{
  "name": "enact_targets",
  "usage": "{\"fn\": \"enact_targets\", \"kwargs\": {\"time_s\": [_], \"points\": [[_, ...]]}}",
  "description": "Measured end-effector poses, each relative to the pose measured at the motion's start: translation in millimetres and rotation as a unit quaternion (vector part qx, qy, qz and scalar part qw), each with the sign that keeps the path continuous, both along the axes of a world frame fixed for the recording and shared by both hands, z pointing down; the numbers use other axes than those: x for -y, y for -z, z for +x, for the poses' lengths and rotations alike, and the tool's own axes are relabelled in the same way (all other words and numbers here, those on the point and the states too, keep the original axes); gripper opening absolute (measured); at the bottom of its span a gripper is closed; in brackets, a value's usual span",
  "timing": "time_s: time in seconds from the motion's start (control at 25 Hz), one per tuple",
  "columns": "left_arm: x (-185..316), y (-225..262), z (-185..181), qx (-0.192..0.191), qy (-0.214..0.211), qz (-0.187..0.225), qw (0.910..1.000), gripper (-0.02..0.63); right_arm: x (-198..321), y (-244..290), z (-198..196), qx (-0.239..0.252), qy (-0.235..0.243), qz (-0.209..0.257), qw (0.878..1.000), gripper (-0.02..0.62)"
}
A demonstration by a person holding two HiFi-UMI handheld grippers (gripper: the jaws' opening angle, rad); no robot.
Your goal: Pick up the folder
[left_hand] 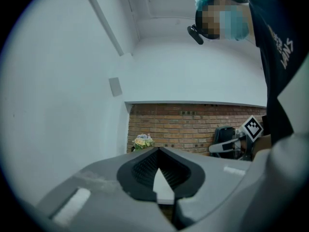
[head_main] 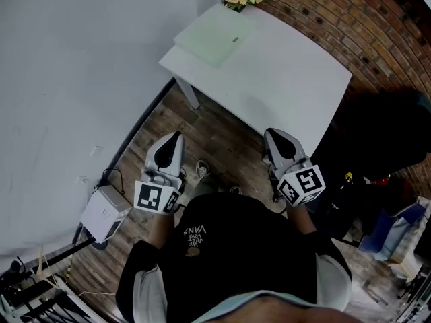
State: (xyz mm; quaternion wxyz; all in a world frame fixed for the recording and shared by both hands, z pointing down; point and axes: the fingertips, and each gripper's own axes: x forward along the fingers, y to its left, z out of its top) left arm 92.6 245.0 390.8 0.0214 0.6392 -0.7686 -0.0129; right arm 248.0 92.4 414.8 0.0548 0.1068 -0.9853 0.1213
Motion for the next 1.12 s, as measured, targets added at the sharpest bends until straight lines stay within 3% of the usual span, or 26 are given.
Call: {"fn": "enact_targets", "kwargs": {"time_s": [0.56,1.12], "points": [[16.3,2.5,-108.2,0.002,-0.044,0.006,0.9990,0.000,10.5,5.4,-100.0,0.002,-0.047,0.007,0.999,-0.002],[34.4,-6.6,-168.8,-0.014,-0.092,-0.011,0.9956,0.000,11.1,0.0,-146.6,0.000,-0.097,-0.001,0.995,-0.002]]}}
